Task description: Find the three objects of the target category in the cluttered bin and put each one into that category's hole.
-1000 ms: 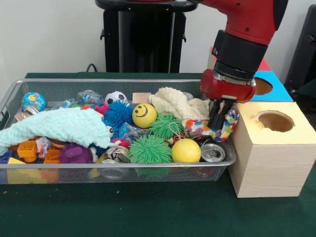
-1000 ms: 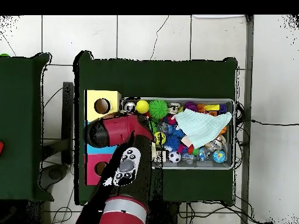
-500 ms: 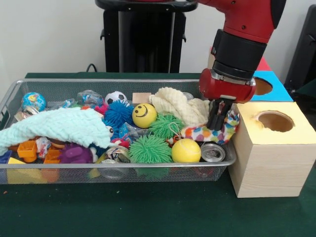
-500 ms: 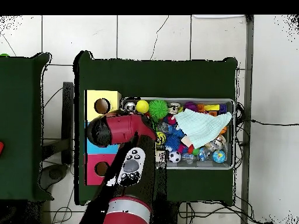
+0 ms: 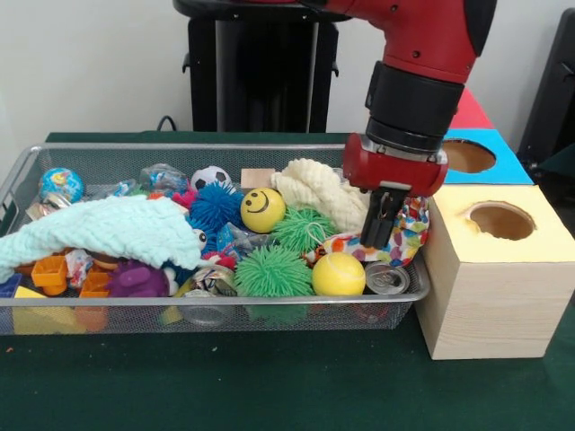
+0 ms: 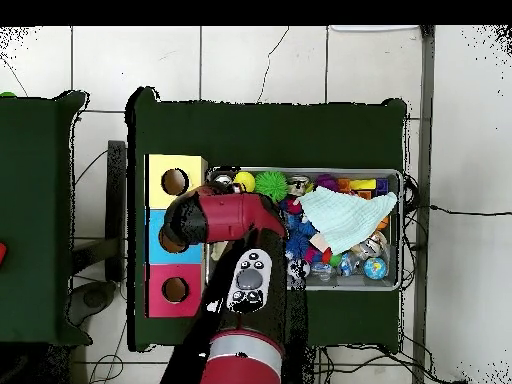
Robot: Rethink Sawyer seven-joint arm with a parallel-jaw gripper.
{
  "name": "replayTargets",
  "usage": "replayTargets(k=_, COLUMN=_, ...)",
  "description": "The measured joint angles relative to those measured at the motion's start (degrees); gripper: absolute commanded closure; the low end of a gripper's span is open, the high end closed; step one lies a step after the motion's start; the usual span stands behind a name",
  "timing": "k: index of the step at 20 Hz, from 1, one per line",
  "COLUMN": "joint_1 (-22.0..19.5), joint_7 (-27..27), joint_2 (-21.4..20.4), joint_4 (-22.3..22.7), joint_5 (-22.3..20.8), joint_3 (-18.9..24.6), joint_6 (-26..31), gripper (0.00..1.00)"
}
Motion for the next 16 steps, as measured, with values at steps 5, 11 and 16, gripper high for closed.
replayTargets(k=5, joint_1=-1.1, joint_7=0.0, joint_2=-2.0, joint_4=0.1, joint_5=0.0, joint_3=0.3, joint_6=0.0, gripper=1.00)
replayTargets(k=11, joint_1=-2.3, joint_7=0.0, joint_2=-3.7, joint_4=0.1, joint_5=0.0, joint_3=1.3, joint_6=0.0, gripper=0.00)
replayTargets(k=16, joint_1=-2.7, joint_7=0.0, joint_2=-4.4, joint_4=0.1, joint_5=0.0, joint_3=1.7, joint_6=0.0, gripper=0.00)
